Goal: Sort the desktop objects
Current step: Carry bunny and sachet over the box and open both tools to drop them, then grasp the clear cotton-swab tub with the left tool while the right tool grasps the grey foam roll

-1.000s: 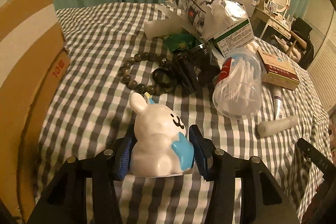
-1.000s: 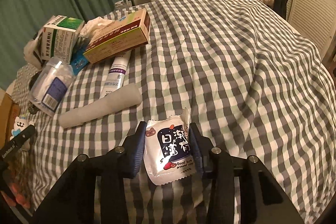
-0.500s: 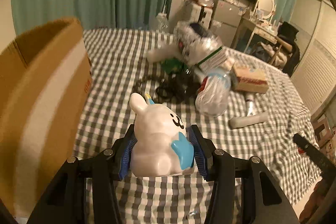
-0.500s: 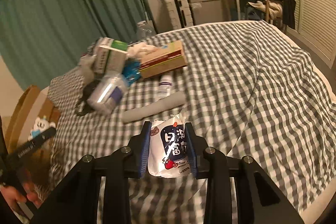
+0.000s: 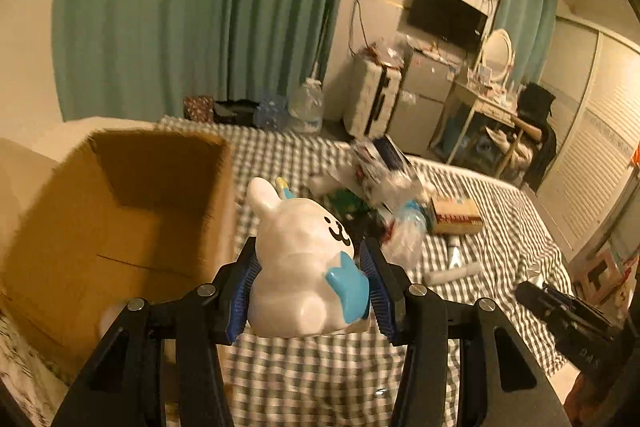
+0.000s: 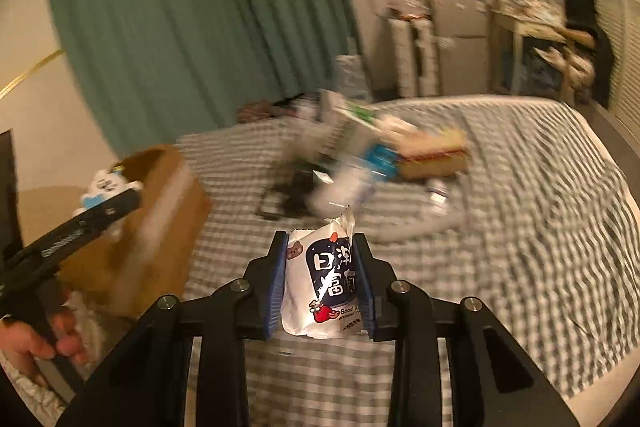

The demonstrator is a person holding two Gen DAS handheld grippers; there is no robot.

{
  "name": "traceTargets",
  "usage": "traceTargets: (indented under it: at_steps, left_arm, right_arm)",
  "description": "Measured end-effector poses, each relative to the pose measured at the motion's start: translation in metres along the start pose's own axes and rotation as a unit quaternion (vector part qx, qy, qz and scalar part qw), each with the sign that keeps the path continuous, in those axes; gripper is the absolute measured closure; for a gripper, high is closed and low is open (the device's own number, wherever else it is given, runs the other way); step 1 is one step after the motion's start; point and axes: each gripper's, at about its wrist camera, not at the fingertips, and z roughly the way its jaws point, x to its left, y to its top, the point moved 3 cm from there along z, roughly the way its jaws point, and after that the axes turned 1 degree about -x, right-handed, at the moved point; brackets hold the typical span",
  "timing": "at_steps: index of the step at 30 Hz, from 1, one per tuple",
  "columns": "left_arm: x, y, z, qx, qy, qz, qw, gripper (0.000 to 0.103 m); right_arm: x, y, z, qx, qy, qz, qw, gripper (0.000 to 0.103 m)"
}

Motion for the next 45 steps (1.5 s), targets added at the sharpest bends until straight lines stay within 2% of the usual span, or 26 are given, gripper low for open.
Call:
traceTargets:
  at_steps: [5,8,12,16,23,28,29,31,32,33,36,38,45]
  left_arm:
    - [0.046,0.018,-0.022,-0.016,0.022,-0.01,0.9996,0.052]
    - [0.08,0.023,-0.03,-0.019,0.051,-0.015,0.9984,0.052]
    - [0.119,0.019,-0.033,-0.012,0.074,-0.025,0.9968,0.052]
    - [0.151,0.009,-0.03,0.0,0.094,-0.033,0.995,0.052]
    - [0.186,-0.006,-0.019,0.017,0.101,-0.042,0.9939,0.052]
    - [0.192,-0.01,-0.014,0.015,0.1,-0.032,0.9943,0.05]
    - [0.192,-0.01,-0.013,0.017,0.097,-0.032,0.9946,0.046]
    - [0.193,-0.012,-0.014,0.019,0.095,-0.033,0.9947,0.031]
    - [0.193,-0.011,-0.015,0.016,0.097,-0.033,0.9946,0.023]
    - [0.192,-0.011,-0.018,0.009,0.099,-0.032,0.9946,0.02]
    - [0.189,-0.011,-0.019,0.007,0.103,-0.027,0.9943,0.01]
    - [0.185,-0.01,-0.021,0.008,0.106,-0.022,0.9941,0.01]
    - [0.152,-0.007,-0.036,-0.009,0.09,-0.015,0.9958,0.003]
  right_arm:
    - [0.088,0.019,0.007,0.001,0.07,-0.047,0.996,0.073]
    - [0.132,0.026,0.015,0.004,0.1,-0.072,0.992,0.073]
    - [0.175,0.032,0.029,0.013,0.143,-0.081,0.986,0.073]
    - [0.202,0.028,0.055,0.038,0.159,-0.084,0.983,0.073]
    - [0.216,0.022,0.098,0.077,0.164,-0.078,0.98,0.072]
    - [0.224,0.024,0.117,0.088,0.165,-0.07,0.98,0.068]
    - [0.225,0.025,0.119,0.086,0.165,-0.065,0.98,0.065]
    - [0.226,0.028,0.12,0.081,0.169,-0.055,0.981,0.054]
    - [0.227,0.03,0.12,0.077,0.166,-0.048,0.982,0.038]
    - [0.227,0.031,0.119,0.071,0.163,-0.041,0.983,0.031]
    - [0.223,0.037,0.112,0.062,0.164,-0.029,0.984,0.03]
    - [0.216,0.039,0.104,0.051,0.157,-0.028,0.986,0.03]
    - [0.161,0.044,0.064,0.016,0.093,-0.031,0.995,0.03]
